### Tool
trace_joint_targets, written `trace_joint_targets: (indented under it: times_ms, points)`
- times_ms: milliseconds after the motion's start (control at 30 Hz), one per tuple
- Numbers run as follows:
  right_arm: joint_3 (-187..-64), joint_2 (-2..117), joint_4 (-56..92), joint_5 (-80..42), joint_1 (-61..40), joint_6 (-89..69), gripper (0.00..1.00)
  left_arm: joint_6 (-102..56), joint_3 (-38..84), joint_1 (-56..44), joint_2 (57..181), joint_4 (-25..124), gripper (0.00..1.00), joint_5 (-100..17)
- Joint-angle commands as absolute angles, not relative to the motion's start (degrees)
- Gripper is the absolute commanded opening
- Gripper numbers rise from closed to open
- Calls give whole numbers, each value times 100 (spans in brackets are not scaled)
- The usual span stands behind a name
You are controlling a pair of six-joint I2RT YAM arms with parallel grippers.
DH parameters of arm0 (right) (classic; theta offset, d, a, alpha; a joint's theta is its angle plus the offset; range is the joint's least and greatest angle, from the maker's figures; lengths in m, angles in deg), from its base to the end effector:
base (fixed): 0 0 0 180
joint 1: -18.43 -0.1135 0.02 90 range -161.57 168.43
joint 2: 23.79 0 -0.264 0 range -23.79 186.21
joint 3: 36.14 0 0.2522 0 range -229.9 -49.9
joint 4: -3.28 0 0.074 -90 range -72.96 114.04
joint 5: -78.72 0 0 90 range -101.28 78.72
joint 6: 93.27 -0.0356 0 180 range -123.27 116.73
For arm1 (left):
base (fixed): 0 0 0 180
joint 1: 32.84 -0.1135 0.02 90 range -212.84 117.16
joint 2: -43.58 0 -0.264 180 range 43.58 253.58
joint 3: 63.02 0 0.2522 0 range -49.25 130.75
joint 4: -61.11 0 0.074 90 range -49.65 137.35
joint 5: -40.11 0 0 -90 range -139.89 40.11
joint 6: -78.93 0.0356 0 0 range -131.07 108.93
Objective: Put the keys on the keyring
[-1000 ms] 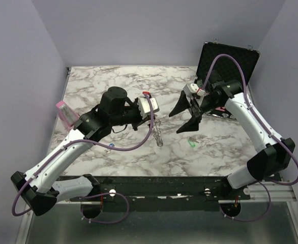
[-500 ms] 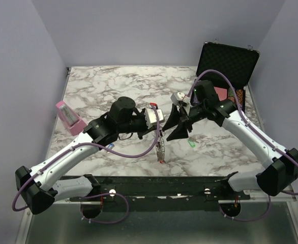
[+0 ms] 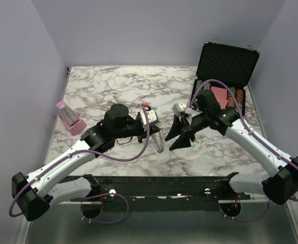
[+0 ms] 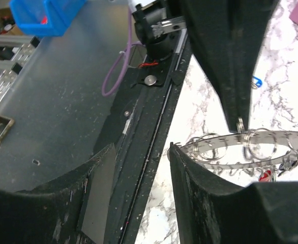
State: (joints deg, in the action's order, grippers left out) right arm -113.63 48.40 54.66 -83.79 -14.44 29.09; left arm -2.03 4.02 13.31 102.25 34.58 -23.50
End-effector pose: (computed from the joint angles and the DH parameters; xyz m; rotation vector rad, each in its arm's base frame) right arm 0.1908 0.1637 0.3271 -1.5652 1.3564 1.4601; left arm 0.1499 -0.1789 0.3427 1.1792 1.5516 -0.8700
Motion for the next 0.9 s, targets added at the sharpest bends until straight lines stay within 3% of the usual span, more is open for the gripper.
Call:
trace_joint_targets:
  times_ms: [0, 233, 467, 633, 767, 867]
  points:
    - [-11318, 4653, 6045, -8660, -1576, 3478, 56, -447, 295, 1339, 9974, 3997, 0, -2106]
    - [-11266, 4574, 6011, -8423, -1612, 3434, 61, -658, 120, 1330, 9833, 4164, 0, -2088]
    - [-11555, 4503, 5395, -7361, -1533, 2459, 73, -1027, -293, 1330, 9631, 4594, 0, -1930]
    - [-11548, 4529, 5264, -7237, -1427, 2222, 80, -1080, -478, 1339, 9473, 4709, 0, -1921]
    - [-11038, 4617, 5009, -7954, -1436, 2064, 84, -1273, -522, 1330, 9420, 4709, 0, -1948]
    - [-10923, 4600, 4929, -8352, -1462, 1967, 82, -1317, -540, 1330, 9411, 4850, 0, -2018]
